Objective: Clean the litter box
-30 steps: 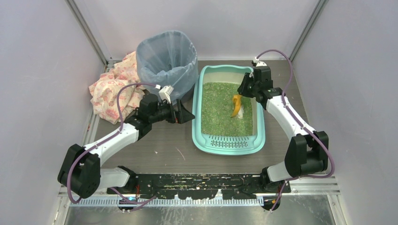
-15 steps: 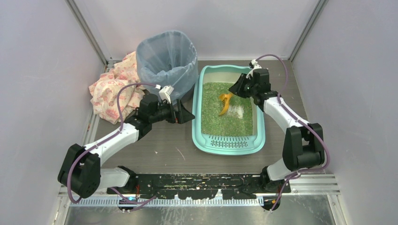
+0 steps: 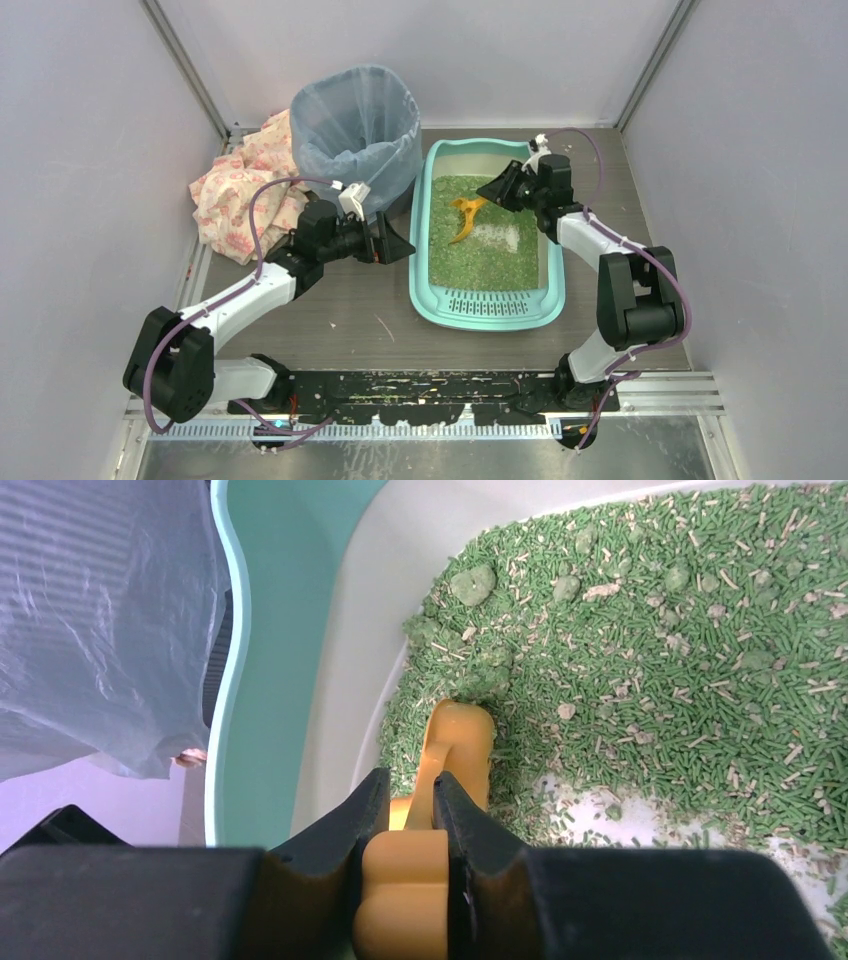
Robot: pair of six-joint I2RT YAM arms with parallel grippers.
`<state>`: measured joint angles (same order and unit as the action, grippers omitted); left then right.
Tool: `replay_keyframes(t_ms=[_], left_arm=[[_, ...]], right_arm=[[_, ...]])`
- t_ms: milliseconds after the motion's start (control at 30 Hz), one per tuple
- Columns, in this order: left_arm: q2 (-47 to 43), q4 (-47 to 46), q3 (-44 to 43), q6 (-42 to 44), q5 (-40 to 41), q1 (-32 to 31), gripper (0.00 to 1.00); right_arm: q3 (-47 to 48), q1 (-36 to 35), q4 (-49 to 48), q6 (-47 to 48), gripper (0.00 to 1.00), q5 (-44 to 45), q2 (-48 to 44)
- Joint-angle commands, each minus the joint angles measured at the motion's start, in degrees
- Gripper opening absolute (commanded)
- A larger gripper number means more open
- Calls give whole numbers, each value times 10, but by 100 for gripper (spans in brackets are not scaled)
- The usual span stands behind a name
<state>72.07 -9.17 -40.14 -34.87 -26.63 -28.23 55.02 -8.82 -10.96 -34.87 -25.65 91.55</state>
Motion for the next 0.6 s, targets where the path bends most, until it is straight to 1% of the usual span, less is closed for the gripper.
replay_keyframes(t_ms=[0, 200, 300, 467, 567], left_arm=[[-5, -23, -13, 9, -7, 1, 94], [-6, -23, -13, 8, -8, 1, 94], [-5, -24, -13, 9, -9, 1, 94], [-3, -24, -13, 9, -7, 1, 94], [-3, -23, -13, 10, -7, 1, 94]], right_arm=[[-13, 11, -62, -51, 1, -69, -13], [-37, 38, -77, -59, 1, -74, -54], [-52, 49, -109, -81, 1, -88, -57], [-77, 67, -193, -137, 1, -119, -47], [-79, 73, -208, -150, 1, -129, -45]])
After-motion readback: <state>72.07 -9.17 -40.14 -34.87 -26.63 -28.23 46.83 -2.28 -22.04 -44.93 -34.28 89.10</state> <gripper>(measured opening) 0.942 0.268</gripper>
